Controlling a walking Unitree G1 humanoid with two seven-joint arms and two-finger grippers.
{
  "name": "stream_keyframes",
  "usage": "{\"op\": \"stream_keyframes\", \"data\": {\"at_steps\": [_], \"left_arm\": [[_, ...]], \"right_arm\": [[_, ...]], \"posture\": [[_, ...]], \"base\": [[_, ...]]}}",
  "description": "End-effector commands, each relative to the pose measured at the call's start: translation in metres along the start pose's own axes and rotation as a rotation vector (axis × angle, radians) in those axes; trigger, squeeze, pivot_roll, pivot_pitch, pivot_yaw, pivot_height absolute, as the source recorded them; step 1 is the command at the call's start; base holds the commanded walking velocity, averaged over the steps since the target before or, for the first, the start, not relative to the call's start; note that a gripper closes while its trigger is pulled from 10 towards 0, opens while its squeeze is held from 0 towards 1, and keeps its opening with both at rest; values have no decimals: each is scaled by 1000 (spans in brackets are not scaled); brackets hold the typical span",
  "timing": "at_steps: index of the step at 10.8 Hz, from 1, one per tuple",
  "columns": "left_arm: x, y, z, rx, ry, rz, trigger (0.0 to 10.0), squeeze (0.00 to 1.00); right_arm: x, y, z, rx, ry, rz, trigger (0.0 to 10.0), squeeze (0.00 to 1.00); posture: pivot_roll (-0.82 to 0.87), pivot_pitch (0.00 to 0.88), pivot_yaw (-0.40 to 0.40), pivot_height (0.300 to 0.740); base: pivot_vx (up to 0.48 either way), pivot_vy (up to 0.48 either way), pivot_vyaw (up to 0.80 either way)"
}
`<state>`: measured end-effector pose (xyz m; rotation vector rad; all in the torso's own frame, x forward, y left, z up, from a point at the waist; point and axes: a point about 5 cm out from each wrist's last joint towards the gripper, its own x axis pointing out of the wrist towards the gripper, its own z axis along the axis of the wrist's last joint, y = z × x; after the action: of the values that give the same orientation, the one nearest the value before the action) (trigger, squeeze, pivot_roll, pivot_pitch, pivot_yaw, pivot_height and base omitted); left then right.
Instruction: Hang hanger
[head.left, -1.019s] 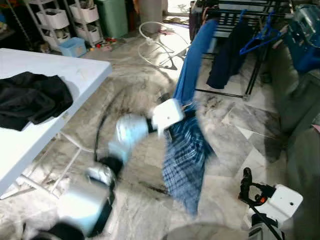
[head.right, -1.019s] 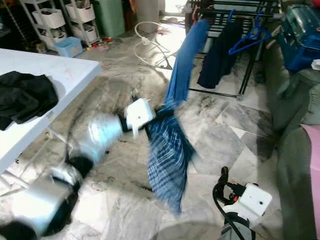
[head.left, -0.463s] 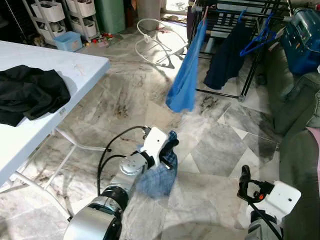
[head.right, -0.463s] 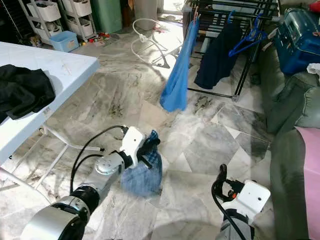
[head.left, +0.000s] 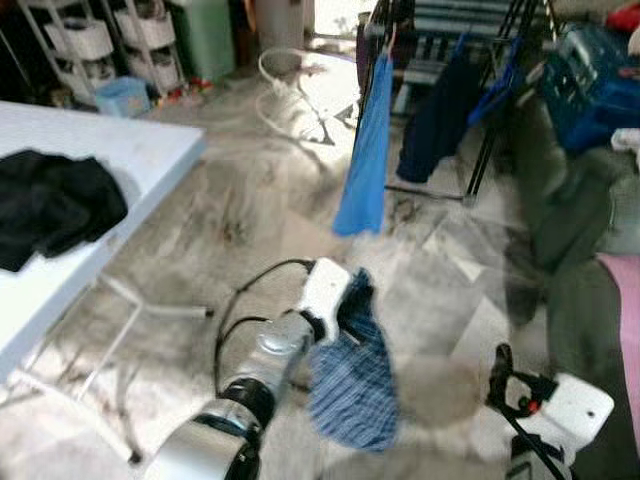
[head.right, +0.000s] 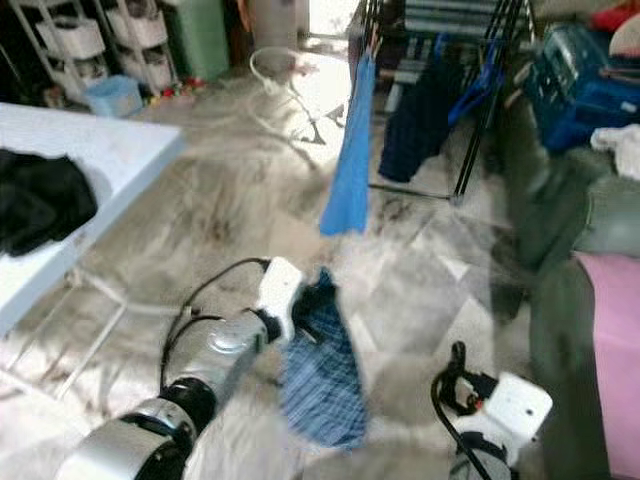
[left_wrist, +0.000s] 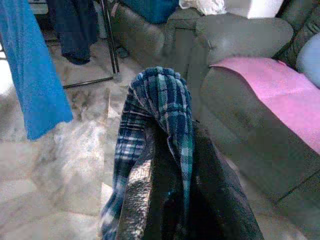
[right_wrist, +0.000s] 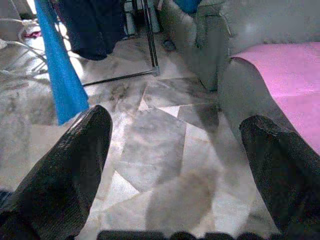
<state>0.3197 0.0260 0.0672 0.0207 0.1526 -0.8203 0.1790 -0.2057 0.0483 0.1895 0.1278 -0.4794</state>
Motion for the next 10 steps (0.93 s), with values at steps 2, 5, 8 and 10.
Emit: {"op": "stream_keyframes", "data": {"at_steps": [2,5,8,10], "left_arm": [[1,5,7,-1,-7,11,10000,0],[-1,5,4,10,-3,18,10000,0],[-6,21,3,20,10,193,10000,0],[-21,52,4,19,36,392,10000,0]], "right_arm": [[0,6,4,10,-16,6,10000,0],[1,10,5,-13,-30,27,10000,0],[3,9,8,-21,-47,20,10000,0],[-3,12,23,-94,-113,49,10000,0]], "posture": [[-123,22,1,740],[-119,18,0,740],[-116,9,-8,740],[-120,8,-14,740]], "base": [[401,0,0],[426,0,0],[424,0,0],[409,0,0]]}}
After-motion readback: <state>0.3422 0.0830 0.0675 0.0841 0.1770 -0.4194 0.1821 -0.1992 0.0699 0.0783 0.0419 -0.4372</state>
